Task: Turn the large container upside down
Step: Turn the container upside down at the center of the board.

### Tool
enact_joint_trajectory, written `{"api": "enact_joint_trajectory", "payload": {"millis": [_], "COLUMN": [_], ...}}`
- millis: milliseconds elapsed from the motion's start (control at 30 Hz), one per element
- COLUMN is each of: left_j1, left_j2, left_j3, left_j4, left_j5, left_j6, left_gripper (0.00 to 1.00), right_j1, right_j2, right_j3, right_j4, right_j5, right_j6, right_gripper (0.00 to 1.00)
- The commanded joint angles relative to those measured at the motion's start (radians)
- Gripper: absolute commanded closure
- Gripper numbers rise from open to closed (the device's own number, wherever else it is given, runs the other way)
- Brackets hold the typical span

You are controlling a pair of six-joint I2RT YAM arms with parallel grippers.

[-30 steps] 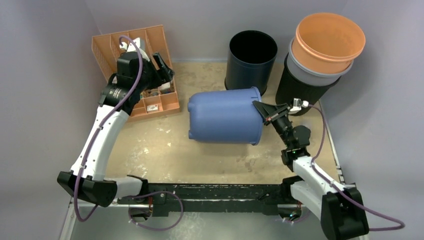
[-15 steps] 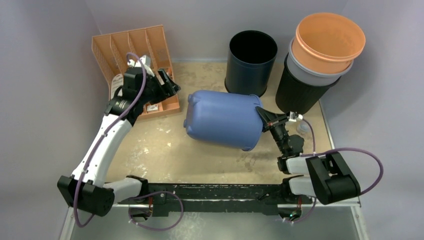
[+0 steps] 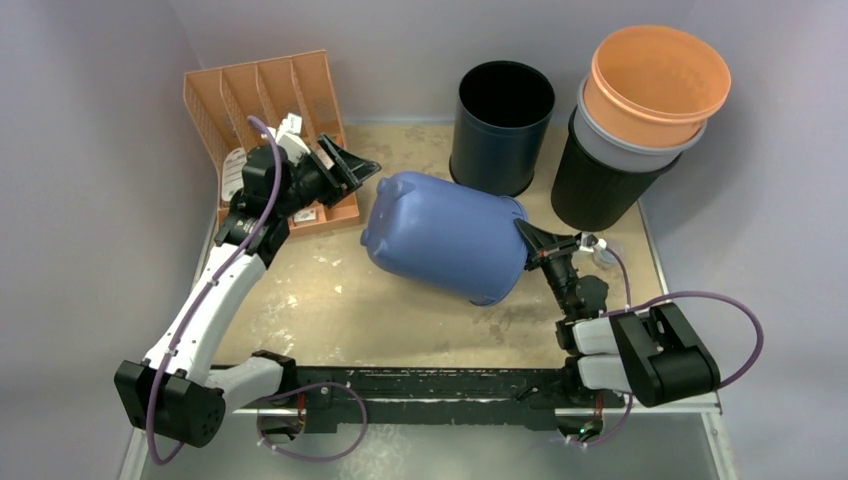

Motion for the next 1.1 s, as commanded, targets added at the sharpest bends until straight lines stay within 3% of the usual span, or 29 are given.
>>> {"api": "enact_joint_trajectory", "payload": {"millis": [0,533,733,1067], "left_j1": [-0.002,-0.005,-0.02,-0.118], "left_j2": [0.001,0.021,0.022,0.086], "left_j3": [0.026,0.061,0.024,0.065], "left_j4": [0.112,0.093,0.24,0.275], "left_j5": [0.067,0.137,0.178,0.151], "left_j6": [-0.045,-0.021,-0.097,-0.097], "left_gripper": [0.28,0.27,0.27,0.27], "right_j1": [0.006,-0.001,-0.001,-0.002], "right_j2": [0.03,0.133,0.183,0.317], "right_j3": [-0.083,-0.083,-0.076,0.0], "right_j4": [0.363,0.37,0.374,0.367], "right_j5": [-0.075,-0.118,-0.127,-0.193], "right_j6": [-0.056,-0.115,-0.141,-0.223], "right_gripper": [1.0,1.0,1.0,1.0]}}
